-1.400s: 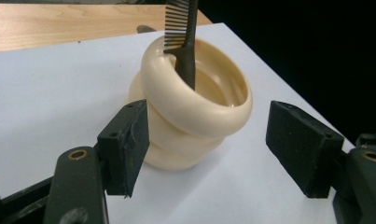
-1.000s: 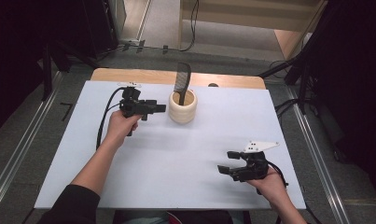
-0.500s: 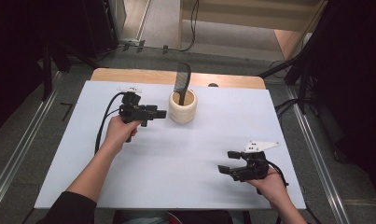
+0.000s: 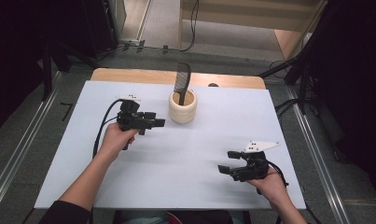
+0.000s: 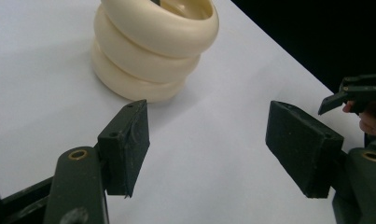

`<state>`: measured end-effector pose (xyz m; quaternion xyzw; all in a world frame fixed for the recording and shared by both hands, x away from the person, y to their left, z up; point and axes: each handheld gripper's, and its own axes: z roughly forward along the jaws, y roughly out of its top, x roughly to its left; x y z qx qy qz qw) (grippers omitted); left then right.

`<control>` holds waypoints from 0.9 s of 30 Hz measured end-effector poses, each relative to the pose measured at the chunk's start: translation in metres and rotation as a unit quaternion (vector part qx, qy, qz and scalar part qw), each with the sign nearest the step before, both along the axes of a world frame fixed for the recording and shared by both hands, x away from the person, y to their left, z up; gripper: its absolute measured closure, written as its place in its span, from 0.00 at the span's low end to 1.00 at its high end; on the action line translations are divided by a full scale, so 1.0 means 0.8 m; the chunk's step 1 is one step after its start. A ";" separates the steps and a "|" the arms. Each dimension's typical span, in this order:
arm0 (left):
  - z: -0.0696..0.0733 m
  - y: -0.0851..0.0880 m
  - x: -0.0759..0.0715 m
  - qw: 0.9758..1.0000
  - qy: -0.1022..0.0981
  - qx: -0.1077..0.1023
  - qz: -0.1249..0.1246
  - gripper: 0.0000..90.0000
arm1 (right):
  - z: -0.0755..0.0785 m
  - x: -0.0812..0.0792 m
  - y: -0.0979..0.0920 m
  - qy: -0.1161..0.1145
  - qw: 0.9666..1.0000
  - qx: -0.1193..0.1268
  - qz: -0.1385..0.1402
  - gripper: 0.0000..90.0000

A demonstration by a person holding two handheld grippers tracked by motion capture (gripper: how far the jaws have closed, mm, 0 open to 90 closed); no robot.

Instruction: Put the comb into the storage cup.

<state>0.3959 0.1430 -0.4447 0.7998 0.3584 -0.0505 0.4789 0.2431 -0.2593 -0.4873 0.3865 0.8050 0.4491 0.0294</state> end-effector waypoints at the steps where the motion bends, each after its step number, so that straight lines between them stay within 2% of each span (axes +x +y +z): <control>1: 0.000 0.001 -0.002 1.000 0.002 0.000 -0.005 0.35 | 0.000 0.000 0.000 -0.001 1.000 0.000 0.001 0.23; 11: -0.002 0.006 -0.018 1.000 0.003 -0.004 -0.012 0.35 | -0.001 0.000 0.000 0.000 1.000 0.000 -0.001 0.24; 27: -0.008 0.014 -0.045 1.000 0.006 0.009 -0.022 0.35 | -0.001 0.001 0.000 0.002 1.000 0.002 -0.003 0.24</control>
